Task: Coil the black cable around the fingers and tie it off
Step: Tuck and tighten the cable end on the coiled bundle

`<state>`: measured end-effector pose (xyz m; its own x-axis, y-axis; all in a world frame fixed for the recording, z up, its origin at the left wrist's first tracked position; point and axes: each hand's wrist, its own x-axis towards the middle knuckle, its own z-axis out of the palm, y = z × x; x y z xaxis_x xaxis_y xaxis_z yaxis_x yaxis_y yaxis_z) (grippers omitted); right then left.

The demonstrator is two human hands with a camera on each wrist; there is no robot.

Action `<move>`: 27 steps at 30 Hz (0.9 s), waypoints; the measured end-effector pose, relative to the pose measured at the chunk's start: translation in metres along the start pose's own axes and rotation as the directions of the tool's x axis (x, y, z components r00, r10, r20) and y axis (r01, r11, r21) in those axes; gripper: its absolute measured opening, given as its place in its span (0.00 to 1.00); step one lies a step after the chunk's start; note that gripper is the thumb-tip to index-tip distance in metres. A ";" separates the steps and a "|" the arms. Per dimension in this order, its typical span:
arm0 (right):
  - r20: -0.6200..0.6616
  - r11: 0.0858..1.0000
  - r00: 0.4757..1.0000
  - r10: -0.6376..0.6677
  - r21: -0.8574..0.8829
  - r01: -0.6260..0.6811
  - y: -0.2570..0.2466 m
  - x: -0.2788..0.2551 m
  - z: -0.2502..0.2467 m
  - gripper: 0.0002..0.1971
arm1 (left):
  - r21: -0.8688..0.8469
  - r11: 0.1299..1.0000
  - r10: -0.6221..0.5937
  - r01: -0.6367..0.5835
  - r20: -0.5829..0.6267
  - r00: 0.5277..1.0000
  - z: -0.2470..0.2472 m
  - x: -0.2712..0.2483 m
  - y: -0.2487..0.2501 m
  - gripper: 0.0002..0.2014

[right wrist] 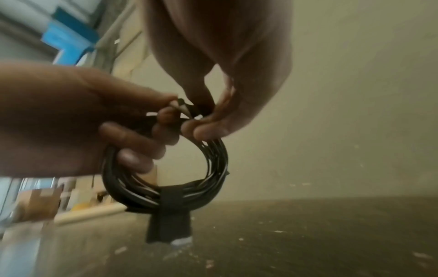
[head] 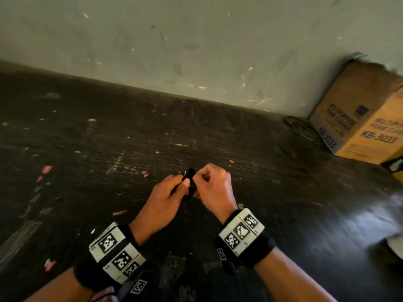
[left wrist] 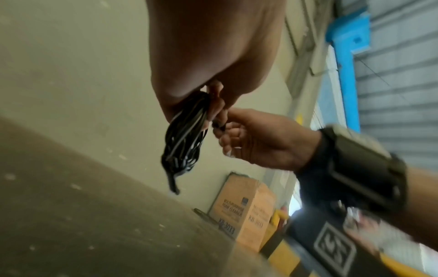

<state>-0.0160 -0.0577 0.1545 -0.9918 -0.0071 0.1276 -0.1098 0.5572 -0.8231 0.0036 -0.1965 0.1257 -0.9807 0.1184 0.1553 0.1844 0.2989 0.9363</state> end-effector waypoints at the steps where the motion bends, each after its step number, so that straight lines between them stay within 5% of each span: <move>1: 0.011 0.995 1.000 -0.009 0.103 0.008 -0.002 0.000 -0.006 0.01 | -0.072 0.996 -0.055 0.054 -0.014 0.998 0.000 0.003 0.004 0.13; 5: 0.084 0.961 0.981 -0.176 0.229 0.153 -0.007 -0.010 -0.033 0.15 | -0.406 0.892 -0.192 0.201 0.062 0.979 0.001 0.010 0.028 0.13; 11: 0.287 0.897 0.863 -0.415 0.288 0.335 -0.002 -0.009 -0.087 0.16 | -0.621 0.748 -0.223 0.234 0.098 0.970 0.019 0.017 0.060 0.11; 15: 0.229 0.804 0.772 -0.593 0.112 0.584 0.002 -0.005 -0.119 0.09 | -0.614 0.751 -0.207 0.245 0.133 0.969 0.042 0.018 0.082 0.10; 19: 0.119 0.863 0.864 -0.489 0.210 0.460 0.006 -0.008 -0.156 0.08 | -0.554 0.810 -0.169 0.192 0.092 0.981 0.064 0.016 0.096 0.10; 21: 0.194 0.895 0.891 -0.410 0.274 0.352 0.008 -0.013 -0.175 0.09 | -0.517 0.831 -0.211 0.204 0.046 0.976 0.074 0.018 0.101 0.10; 24: 0.405 0.944 0.853 -0.329 0.164 0.286 0.015 -0.022 -0.191 0.09 | -0.468 0.853 -0.271 0.229 -0.022 0.962 0.089 0.020 0.107 0.08; 27: 0.408 0.913 0.833 -0.373 0.002 0.408 0.029 -0.022 -0.196 0.10 | -0.355 0.909 -0.256 0.216 -0.070 0.964 0.105 0.017 0.111 0.11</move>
<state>0.0149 0.1214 0.2360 -0.8122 -0.5523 0.1880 -0.5050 0.5042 -0.7005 0.0145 -0.0614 0.1994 -0.9973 -0.0282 -0.0682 -0.0671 -0.0392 0.9970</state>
